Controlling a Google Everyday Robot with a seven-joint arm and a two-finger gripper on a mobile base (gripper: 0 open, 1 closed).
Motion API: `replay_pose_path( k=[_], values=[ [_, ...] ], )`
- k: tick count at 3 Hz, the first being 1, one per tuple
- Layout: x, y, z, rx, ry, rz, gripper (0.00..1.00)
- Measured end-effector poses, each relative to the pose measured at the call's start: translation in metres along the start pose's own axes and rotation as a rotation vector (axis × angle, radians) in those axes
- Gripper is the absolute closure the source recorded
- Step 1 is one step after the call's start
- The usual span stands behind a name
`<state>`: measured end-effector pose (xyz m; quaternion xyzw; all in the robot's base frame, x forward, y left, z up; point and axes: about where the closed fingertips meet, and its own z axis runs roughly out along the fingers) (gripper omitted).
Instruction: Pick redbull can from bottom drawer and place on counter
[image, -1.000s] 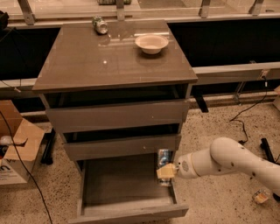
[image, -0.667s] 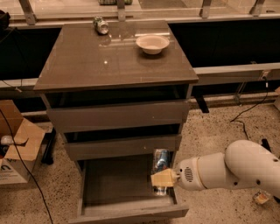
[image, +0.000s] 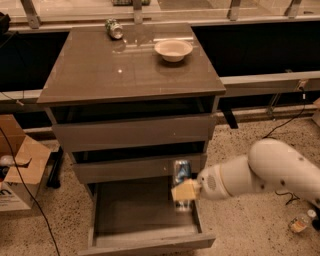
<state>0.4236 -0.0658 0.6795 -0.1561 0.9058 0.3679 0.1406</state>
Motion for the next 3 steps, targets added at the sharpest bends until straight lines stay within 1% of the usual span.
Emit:
replay_pose_path(
  k=[1,2,3],
  values=[
    [-0.062,-0.019,-0.009,0.055,0.05,-0.056,1.0],
    [-0.127,-0.018,-0.014,0.106,0.096,-0.15,1.0],
    [-0.203,0.007,-0.043,0.162,0.039,-0.276,1.0]
  ],
)
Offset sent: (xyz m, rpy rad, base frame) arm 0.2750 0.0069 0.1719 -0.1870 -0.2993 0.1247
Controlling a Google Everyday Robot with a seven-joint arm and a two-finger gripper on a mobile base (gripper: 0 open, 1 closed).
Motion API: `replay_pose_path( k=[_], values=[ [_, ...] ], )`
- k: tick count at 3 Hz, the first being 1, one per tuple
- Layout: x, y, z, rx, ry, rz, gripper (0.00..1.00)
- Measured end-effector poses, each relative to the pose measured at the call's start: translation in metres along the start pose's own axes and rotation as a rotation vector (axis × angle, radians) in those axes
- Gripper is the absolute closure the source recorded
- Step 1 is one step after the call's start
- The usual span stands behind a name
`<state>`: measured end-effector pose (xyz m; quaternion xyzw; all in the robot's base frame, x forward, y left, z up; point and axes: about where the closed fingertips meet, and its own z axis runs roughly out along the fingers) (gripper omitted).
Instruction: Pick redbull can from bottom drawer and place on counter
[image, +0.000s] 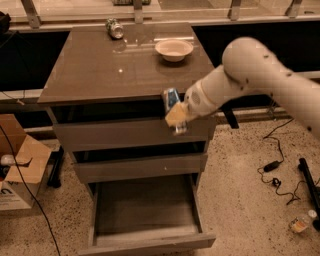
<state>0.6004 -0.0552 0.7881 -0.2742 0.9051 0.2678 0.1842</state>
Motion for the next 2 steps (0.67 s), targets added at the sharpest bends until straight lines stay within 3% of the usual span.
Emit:
replay_pose_path(
  k=[1,2],
  values=[
    [-0.074,0.012,-0.055,0.083,-0.111,-0.121,1.0],
    [-0.133,0.033,-0.097,0.154,-0.173,-0.218,1.0]
  ],
)
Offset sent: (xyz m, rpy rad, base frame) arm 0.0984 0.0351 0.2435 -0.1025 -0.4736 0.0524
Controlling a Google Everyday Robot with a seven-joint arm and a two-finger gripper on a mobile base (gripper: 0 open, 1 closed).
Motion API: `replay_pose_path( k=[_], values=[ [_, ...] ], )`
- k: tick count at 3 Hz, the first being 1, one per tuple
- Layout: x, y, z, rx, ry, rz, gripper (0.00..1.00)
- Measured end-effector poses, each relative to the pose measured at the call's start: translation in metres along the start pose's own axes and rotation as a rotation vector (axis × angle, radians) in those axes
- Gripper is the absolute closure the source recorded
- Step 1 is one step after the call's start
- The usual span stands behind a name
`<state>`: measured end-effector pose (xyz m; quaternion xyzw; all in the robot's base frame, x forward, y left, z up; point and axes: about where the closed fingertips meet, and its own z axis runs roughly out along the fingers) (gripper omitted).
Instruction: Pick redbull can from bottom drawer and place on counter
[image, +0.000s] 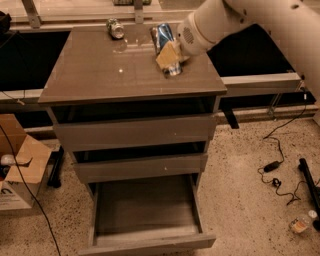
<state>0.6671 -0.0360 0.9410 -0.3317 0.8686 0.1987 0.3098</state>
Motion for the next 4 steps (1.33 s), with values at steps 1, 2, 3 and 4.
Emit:
replay_pose_path(
  k=[1,2,3,4],
  values=[
    [-0.048,0.001,-0.004,0.029,-0.008,-0.056,1.0],
    [-0.077,-0.005,0.015,0.031,0.012,-0.069,1.0],
    [-0.084,-0.024,0.043,0.015,0.04,-0.042,1.0],
    [-0.072,-0.055,0.089,-0.004,0.086,0.029,0.97]
  ],
)
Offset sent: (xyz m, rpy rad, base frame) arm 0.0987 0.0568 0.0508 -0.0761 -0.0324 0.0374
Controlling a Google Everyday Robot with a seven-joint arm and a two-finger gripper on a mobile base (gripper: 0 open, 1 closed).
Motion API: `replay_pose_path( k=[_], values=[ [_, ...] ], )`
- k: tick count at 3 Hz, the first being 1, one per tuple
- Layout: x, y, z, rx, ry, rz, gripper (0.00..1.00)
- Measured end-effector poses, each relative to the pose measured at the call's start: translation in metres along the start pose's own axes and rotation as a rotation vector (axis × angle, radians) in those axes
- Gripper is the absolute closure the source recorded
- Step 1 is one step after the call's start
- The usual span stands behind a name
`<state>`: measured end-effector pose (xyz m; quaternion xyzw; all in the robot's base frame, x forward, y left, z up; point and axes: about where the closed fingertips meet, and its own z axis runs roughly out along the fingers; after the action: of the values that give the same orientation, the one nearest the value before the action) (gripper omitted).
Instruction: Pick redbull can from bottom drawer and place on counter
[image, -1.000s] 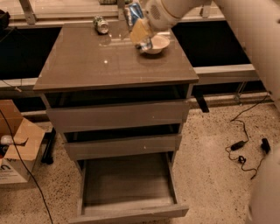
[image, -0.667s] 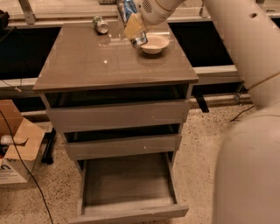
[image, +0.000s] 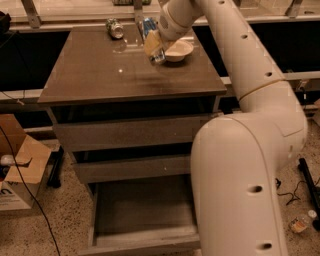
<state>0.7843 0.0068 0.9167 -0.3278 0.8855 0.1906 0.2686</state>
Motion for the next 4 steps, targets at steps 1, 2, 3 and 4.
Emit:
replay_pose_path(
  k=[1,2,3,4],
  values=[
    [0.011,-0.016,0.033,-0.018,0.036,0.046,0.73],
    [0.028,-0.032,0.062,-0.038,0.065,0.117,0.5],
    [0.029,-0.033,0.066,-0.039,0.066,0.119,0.27],
    [0.029,-0.033,0.066,-0.039,0.066,0.119,0.04]
  ],
)
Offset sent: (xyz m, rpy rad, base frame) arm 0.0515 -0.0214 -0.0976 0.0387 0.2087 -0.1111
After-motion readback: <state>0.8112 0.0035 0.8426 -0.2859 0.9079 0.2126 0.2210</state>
